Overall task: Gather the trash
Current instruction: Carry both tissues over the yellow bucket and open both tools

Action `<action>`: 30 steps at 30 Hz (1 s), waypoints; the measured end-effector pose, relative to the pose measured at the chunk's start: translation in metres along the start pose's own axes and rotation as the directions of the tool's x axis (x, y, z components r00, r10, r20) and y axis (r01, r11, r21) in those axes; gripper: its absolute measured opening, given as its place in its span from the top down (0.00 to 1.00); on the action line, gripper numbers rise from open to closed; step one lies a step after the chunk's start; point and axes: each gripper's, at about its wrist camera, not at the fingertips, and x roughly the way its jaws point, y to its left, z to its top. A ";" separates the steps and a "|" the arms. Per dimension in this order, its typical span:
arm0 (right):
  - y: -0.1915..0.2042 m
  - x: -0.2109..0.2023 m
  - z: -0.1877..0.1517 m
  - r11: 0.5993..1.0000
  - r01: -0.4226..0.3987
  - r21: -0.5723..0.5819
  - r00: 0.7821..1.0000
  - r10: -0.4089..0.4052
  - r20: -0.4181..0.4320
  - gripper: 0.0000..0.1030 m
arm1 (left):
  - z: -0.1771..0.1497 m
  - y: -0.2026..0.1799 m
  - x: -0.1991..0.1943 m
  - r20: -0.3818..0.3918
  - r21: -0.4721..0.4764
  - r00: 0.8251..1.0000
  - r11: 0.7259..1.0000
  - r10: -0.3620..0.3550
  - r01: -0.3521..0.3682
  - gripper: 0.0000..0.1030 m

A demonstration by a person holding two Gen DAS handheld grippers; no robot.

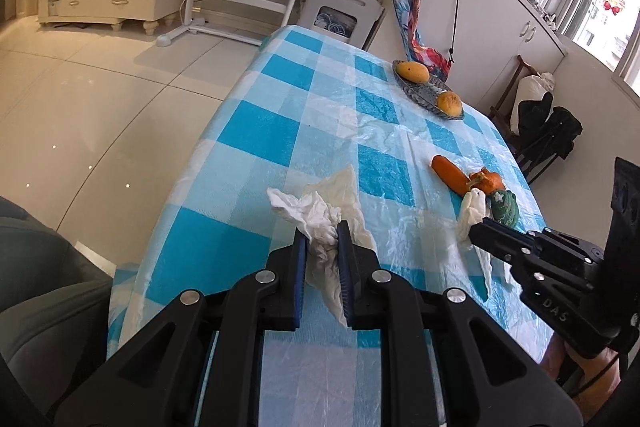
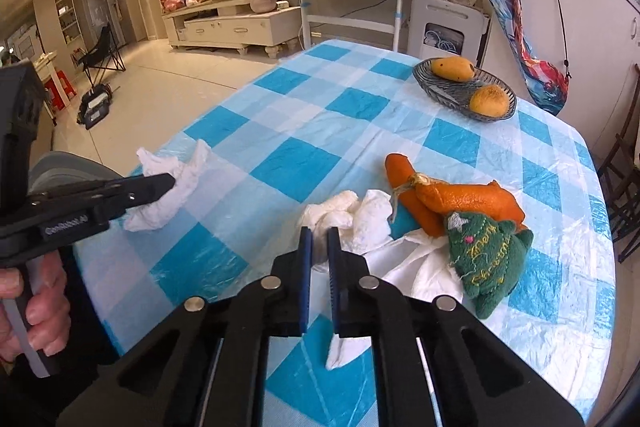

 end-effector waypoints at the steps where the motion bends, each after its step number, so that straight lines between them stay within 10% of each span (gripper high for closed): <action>1: 0.004 -0.009 -0.003 1.000 -0.017 -0.002 1.000 0.017 0.012 0.91 | -0.003 0.001 -0.003 -0.001 0.000 1.000 1.000 0.001 -0.001 0.86; 12: 0.063 -0.070 -0.077 0.968 -0.249 0.014 0.968 0.250 -0.027 0.91 | -0.057 -0.008 -0.039 -0.022 0.047 0.999 0.998 -0.029 0.030 0.86; 24: 0.080 -0.077 -0.126 0.945 -0.313 0.091 0.941 0.322 -0.102 0.91 | -0.105 -0.022 -0.078 -0.068 0.091 0.996 0.994 -0.050 0.056 0.86; 30: 0.080 -0.074 -0.139 0.942 -0.308 0.135 0.935 0.326 -0.141 0.68 | -0.121 -0.025 -0.086 -0.137 0.098 0.990 0.994 -0.043 0.057 0.86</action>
